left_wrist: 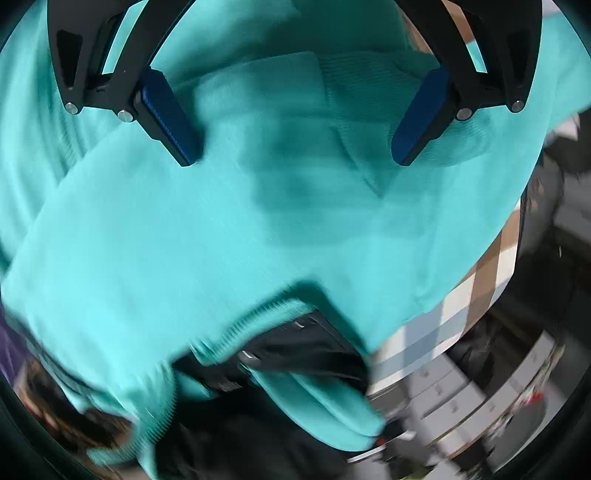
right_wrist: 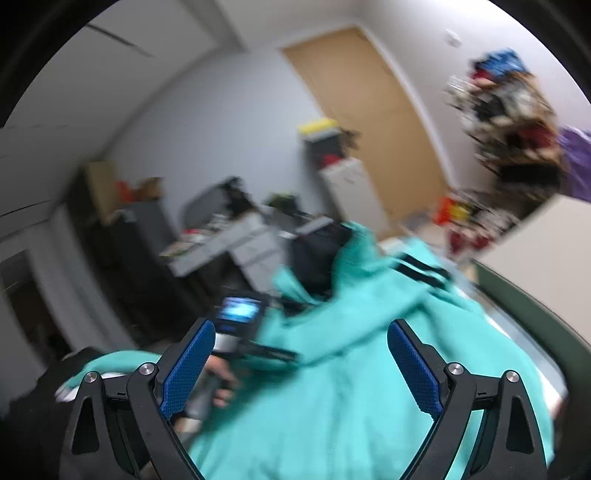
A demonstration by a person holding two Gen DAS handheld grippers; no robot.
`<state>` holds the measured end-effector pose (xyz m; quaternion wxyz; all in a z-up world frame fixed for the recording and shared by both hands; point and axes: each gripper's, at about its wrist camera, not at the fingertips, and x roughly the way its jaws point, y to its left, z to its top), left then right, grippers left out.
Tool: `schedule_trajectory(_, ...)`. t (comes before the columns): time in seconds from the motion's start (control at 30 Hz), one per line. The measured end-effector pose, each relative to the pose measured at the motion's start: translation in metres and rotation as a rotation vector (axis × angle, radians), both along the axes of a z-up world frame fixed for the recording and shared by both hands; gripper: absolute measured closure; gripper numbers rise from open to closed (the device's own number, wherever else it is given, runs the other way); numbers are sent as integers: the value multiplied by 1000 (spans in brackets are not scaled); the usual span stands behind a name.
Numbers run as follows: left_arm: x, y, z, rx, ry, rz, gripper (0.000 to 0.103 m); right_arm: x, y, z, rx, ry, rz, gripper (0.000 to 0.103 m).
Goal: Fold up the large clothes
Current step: 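Move the left gripper to the other sleeve cuff and grasp it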
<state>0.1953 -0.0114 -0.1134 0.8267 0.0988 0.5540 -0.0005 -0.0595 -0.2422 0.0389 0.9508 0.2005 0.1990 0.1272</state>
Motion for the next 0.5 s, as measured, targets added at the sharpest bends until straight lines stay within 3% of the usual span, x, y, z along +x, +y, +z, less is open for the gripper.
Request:
schedule_trajectory(0.1,1,-21,36,-108,-67,-44,1,8,-16,-6,2,71,-100,8)
schedule_trajectory(0.23,9,-99,55,-143,-100,-204,1,8,-40,-7,43,97,-201,8)
schedule_trajectory(0.33,32,-156,50,-171,-83,-237,1,2,-58,-7,78,88,-274,7)
schedule_trajectory(0.5,83,-218,22,-229,-12,-240,1,-1,-82,-6,133,76,-342,4)
